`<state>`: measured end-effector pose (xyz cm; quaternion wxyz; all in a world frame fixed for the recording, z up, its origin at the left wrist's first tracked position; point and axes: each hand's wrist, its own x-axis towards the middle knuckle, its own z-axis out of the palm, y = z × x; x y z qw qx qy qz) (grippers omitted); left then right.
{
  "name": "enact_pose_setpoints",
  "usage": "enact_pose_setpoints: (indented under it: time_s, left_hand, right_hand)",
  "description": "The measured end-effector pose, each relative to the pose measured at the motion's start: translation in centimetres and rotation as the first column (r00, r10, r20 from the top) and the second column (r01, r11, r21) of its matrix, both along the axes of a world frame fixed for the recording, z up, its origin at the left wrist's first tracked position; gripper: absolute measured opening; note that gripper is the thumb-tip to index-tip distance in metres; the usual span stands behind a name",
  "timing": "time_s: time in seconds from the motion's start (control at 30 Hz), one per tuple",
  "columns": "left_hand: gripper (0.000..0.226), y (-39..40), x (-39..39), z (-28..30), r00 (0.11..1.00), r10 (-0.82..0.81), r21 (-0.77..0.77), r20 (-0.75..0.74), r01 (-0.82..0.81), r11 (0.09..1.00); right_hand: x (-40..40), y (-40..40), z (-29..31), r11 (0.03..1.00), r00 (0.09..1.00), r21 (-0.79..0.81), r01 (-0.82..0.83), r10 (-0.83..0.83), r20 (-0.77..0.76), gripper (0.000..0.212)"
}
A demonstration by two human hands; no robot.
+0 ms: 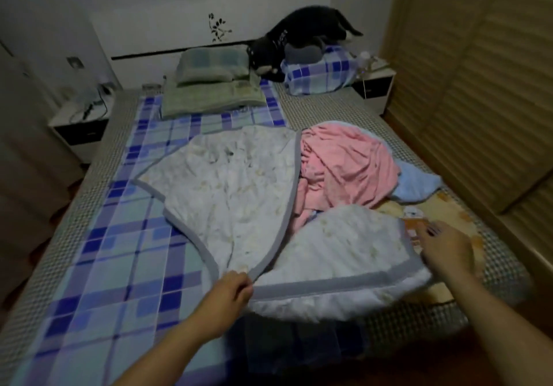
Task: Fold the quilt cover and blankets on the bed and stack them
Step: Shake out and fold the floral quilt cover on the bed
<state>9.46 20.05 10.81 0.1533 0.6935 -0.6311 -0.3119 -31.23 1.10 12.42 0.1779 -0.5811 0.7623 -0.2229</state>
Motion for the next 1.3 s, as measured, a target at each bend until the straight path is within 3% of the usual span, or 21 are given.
enact_pose_setpoints:
  time_s: [0.07,0.1,0.17,0.2,0.23,0.27,0.33,0.4,0.5,0.57,0.67,0.77,0.93,1.03,1.13,1.3]
  left_hand:
    - [0.014,-0.5,-1.9,0.9,0.993,-0.117,-0.032,-0.026,0.116,0.993]
    - [0.012,-0.8,-2.9,1.2,0.986,-0.167,-0.053,-0.026,0.165,0.985]
    - [0.012,-1.3,-5.0,2.0,0.982,-0.184,-0.131,-0.032,0.179,0.975]
    - [0.011,-1.5,-5.9,2.2,0.986,-0.152,-0.185,-0.064,0.138,0.973]
    - [0.009,-1.7,-6.8,2.4,0.988,-0.109,-0.237,-0.113,0.08,0.968]
    - [0.009,-1.7,-7.4,2.5,0.985,-0.07,-0.275,-0.161,0.023,0.961]
    - [0.007,-1.5,-7.8,2.4,0.975,-0.031,-0.313,-0.221,-0.04,0.949]
    - [0.014,-1.3,-6.9,2.7,0.974,-0.09,-0.289,-0.208,0.027,0.957]
    - [0.037,-3.4,-4.2,3.6,0.947,-0.318,-0.201,-0.038,0.304,0.931]
    - [0.044,-6.4,-2.5,4.1,0.893,-0.431,-0.252,0.127,0.449,0.857]
    - [0.044,-12.2,-0.1,5.7,0.854,-0.474,-0.365,0.214,0.52,0.772]
    - [0.04,-18.2,1.5,8.7,0.831,-0.496,-0.482,0.252,0.552,0.68]
    - [0.043,-26.9,2.4,12.6,0.741,-0.443,-0.549,0.504,0.671,0.498]
    - [0.031,-30.2,3.1,16.1,0.718,-0.426,-0.583,0.55,0.696,0.419]
    - [0.025,-31.6,2.8,20.3,0.739,-0.507,-0.65,0.445,0.655,0.385]
    - [0.049,-30.3,-1.0,25.6,0.799,-0.587,-0.773,0.133,0.454,0.443]
  right_hand:
    - [3.0,0.8,1.9,0.962,0.967,-0.106,-0.252,0.247,-0.058,0.019]
    - [5.1,1.6,3.0,0.895,0.9,-0.095,-0.436,0.435,-0.034,0.012]
    - [10.0,5.1,4.6,0.651,0.655,0.069,-0.756,0.752,0.076,0.031]
    - [12.4,7.2,4.6,0.533,0.549,0.144,-0.834,0.829,0.109,0.046]
    - [14.3,9.0,3.7,0.448,0.473,0.187,-0.874,0.873,0.119,0.057]
    - [15.7,10.4,2.5,0.427,0.455,0.196,-0.883,0.88,0.136,0.058]
    - [16.9,12.1,1.0,0.517,0.528,0.117,-0.848,0.801,0.283,0.038]
    - [16.3,12.6,0.5,0.584,0.572,0.078,-0.808,0.747,0.338,0.025]
    - [14.9,11.9,2.3,0.602,0.604,0.074,-0.795,0.773,0.197,0.03]
    - [13.9,10.1,5.1,0.652,0.654,0.052,-0.757,0.753,0.078,0.043]
    - [12.2,6.7,11.1,0.732,0.746,-0.142,-0.666,0.652,-0.137,0.061]
    - [11.3,4.4,17.8,0.778,0.87,-0.39,-0.492,0.43,-0.24,0.055]
    - [13.0,1.5,28.7,0.632,0.953,-0.714,-0.3,0.167,-0.253,0.047]
    - [13.5,0.1,34.4,0.502,0.962,-0.826,-0.259,0.054,-0.268,0.05]
    - [13.4,-0.8,39.9,0.328,0.933,-0.88,-0.344,0.01,-0.361,0.051]
    - [14.1,-2.9,45.4,0.111,0.901,-0.899,-0.424,-0.053,-0.431,0.049]
